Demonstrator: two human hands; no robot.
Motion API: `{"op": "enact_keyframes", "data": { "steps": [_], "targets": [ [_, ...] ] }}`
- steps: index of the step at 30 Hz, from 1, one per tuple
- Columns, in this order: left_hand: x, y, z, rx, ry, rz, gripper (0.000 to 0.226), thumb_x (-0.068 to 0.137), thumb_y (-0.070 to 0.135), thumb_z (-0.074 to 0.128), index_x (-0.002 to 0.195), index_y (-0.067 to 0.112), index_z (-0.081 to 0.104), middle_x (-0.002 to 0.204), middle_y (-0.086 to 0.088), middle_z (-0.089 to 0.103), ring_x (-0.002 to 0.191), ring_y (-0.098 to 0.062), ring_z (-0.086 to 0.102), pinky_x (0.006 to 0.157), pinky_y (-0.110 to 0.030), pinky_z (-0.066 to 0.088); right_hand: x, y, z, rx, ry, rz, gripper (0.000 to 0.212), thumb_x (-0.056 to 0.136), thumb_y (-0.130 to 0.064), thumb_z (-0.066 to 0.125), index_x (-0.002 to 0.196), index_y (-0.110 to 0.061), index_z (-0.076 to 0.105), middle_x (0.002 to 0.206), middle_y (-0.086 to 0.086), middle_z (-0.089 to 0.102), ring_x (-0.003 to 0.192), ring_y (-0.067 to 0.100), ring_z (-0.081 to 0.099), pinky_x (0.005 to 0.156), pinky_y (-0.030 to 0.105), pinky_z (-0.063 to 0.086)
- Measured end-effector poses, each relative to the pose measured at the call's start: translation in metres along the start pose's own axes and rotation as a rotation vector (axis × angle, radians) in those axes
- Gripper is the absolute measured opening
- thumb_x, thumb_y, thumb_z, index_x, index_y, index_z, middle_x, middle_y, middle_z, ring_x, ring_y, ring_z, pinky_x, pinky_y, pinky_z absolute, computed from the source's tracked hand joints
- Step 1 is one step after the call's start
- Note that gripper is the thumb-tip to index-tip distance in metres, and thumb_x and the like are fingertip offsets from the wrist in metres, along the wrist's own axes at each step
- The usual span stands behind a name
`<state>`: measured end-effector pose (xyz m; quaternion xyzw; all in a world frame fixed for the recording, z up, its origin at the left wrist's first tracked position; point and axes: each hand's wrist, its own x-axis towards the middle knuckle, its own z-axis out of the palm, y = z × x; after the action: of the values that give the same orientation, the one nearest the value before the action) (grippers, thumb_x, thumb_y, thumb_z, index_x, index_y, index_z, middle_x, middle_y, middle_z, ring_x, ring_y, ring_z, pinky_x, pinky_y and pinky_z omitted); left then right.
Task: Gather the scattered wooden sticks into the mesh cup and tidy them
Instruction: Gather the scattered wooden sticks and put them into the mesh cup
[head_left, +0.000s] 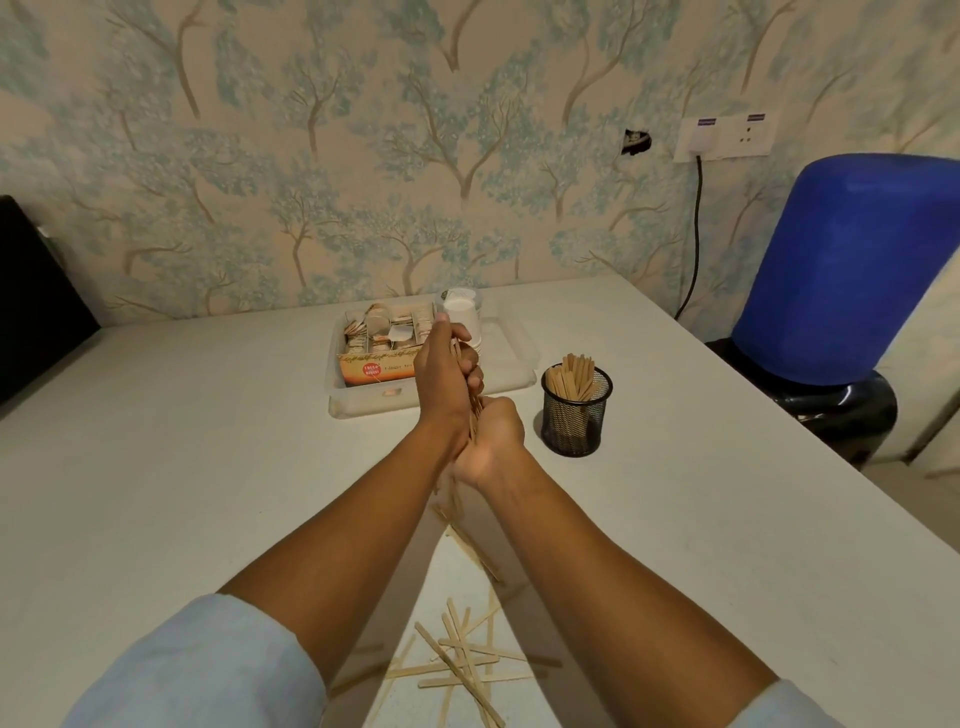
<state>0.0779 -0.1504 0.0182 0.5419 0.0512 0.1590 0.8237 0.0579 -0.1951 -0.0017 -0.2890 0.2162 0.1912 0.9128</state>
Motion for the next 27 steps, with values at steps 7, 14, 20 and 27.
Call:
{"op": "enact_keyframes", "data": {
  "steps": [7,14,20,27],
  "targets": [
    [0.011,0.008,0.042,0.135,-0.056,0.015,0.047,0.106,0.04,0.039,0.062,0.024,0.033,0.048,0.009,0.028,0.044,-0.009,0.024,0.044,-0.026,0.019,-0.002,-0.041,-0.005,-0.269,0.07,-0.198,0.026,0.09,-0.005,0.038,0.08,-0.01,0.062,0.081,0.01,0.062,0.074,0.02,0.059,0.063,0.029,0.049],
    [0.038,0.001,0.07,0.428,-0.123,0.087,0.047,0.106,0.041,0.033,0.064,0.021,0.039,0.043,0.012,0.044,0.061,-0.01,0.048,0.058,-0.025,0.035,-0.007,-0.097,-0.009,-0.781,0.072,-0.335,0.019,0.085,-0.008,0.045,0.082,-0.009,0.063,0.073,0.005,0.065,0.069,0.018,0.062,0.068,0.032,0.05],
    [0.05,-0.016,0.086,0.448,-0.225,0.098,0.047,0.106,0.041,0.033,0.062,0.024,0.035,0.055,0.006,0.035,0.061,-0.013,0.037,0.057,-0.027,0.031,-0.007,-0.143,-0.018,-1.205,0.02,-0.408,0.015,0.077,-0.009,0.058,0.089,-0.009,0.067,0.083,0.009,0.062,0.072,0.019,0.054,0.06,0.024,0.041],
    [0.051,-0.034,0.104,0.588,-0.324,0.125,0.047,0.106,0.046,0.029,0.072,0.018,0.047,0.065,0.005,0.044,0.056,-0.003,0.043,0.059,-0.02,0.038,0.007,-0.177,-0.037,-1.345,-0.061,-0.55,0.02,0.078,0.0,0.07,0.097,-0.005,0.074,0.096,0.014,0.074,0.083,0.02,0.067,0.075,0.029,0.054]
  ]
}}
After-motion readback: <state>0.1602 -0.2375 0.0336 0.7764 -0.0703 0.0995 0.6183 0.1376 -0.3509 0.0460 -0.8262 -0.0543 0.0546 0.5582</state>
